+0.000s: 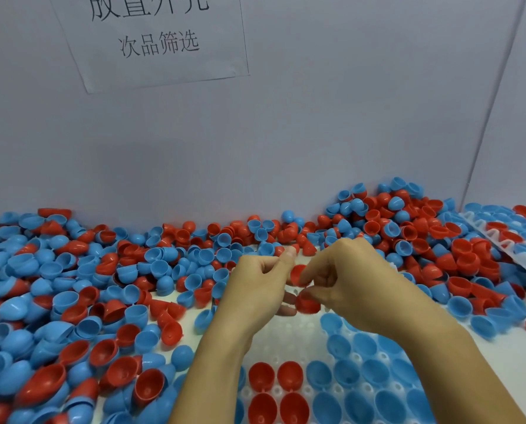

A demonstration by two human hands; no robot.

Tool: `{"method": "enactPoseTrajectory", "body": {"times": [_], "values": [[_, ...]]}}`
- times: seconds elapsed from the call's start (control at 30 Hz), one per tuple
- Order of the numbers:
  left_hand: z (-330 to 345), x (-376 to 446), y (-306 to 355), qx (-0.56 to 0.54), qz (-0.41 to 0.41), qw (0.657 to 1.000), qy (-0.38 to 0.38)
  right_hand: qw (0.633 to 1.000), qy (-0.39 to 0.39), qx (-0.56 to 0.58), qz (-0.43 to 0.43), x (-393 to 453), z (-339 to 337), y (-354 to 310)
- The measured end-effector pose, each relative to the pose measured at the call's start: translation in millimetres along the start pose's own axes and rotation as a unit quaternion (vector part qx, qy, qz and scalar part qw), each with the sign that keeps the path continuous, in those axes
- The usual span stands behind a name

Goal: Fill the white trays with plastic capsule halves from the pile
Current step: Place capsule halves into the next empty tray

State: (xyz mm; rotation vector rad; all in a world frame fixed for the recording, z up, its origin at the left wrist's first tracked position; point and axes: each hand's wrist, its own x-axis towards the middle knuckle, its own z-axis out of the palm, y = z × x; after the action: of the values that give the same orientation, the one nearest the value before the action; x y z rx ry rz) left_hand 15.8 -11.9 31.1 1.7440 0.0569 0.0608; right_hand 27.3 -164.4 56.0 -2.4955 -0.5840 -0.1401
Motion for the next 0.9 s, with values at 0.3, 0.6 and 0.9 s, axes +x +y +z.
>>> {"method": "enactPoseTrajectory", "body": {"times": [0.3, 0.6, 0.9], "values": [[-14.3, 2.1, 5.5, -0.001, 0.005, 0.998, 0.059, 0.982, -0.129, -0.098, 0.102, -2.4, 24.1, 0.1], [-12.1, -8.4, 17.4, 0.046, 0.028, 0.998, 0.027, 0.978, -0.141, -0.116, 0.104, -4.4, 30.5, 0.4], [-1.0, -42.6, 25.2, 0.152, 0.186, 0.97, 0.045, 0.999, 0.004, 0.054, 0.001, -24.2, -17.9, -5.0]]}}
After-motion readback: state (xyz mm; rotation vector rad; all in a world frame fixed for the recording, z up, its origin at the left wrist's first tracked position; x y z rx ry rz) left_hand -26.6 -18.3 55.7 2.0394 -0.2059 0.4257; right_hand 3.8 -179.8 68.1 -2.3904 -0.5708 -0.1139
